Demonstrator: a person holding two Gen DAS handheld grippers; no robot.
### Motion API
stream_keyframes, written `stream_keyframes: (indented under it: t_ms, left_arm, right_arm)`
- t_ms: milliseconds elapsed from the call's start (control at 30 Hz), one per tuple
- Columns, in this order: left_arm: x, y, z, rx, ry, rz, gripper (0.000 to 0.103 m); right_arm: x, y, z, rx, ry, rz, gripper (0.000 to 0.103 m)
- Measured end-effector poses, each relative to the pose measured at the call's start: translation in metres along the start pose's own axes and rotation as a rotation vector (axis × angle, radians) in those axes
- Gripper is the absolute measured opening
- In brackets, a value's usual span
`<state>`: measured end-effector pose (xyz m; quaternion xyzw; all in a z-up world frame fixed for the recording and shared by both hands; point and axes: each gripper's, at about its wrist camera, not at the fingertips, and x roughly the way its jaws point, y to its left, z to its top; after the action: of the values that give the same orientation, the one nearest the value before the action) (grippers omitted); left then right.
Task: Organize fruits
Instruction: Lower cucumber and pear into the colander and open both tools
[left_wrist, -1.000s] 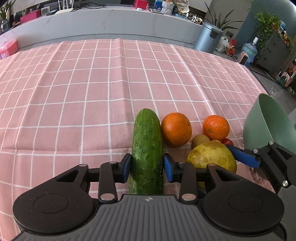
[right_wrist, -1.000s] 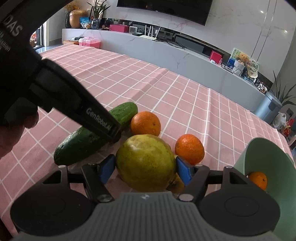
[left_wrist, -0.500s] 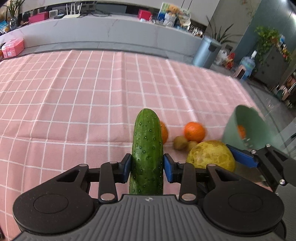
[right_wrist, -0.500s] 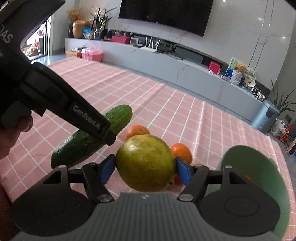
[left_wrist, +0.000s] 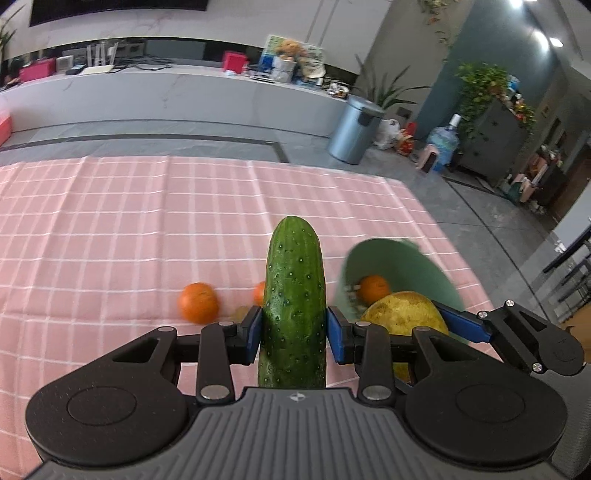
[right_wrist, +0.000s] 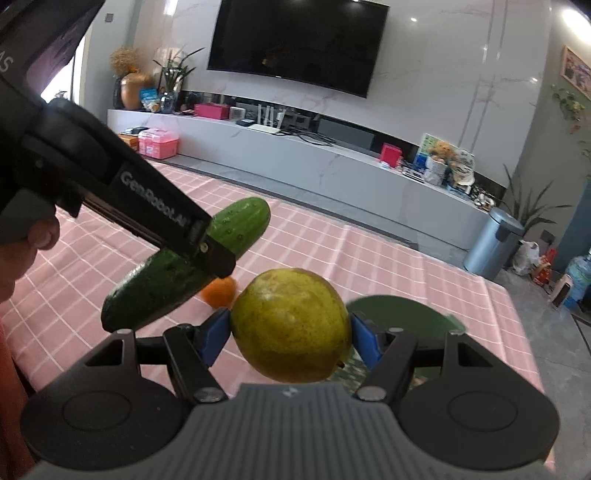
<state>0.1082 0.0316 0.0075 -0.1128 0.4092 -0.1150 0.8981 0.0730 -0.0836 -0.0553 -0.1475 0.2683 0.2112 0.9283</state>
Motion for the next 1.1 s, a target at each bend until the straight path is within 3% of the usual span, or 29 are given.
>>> stream_keyframes:
  t_ms: [433, 733, 1100]
  left_arm:
    - [0.066, -0.069, 0.039, 0.016, -0.01, -0.141, 0.041]
    - [0.124, -0.08, 0.036, 0.048, 0.065, -0.091, 0.041]
    - [0.148, -0.077, 0.021, 0.079, 0.12, -0.062, 0.041]
  right_arm:
    - [0.006, -0.1, -0.008, 0.03, 0.137, -0.045, 0.067]
    - [0.057, -0.132, -0.018, -0.001, 0.26, -0.032, 0.066]
    - [0.091, -0.13, -0.032, -0.069, 0.341, -0.001, 0.067]
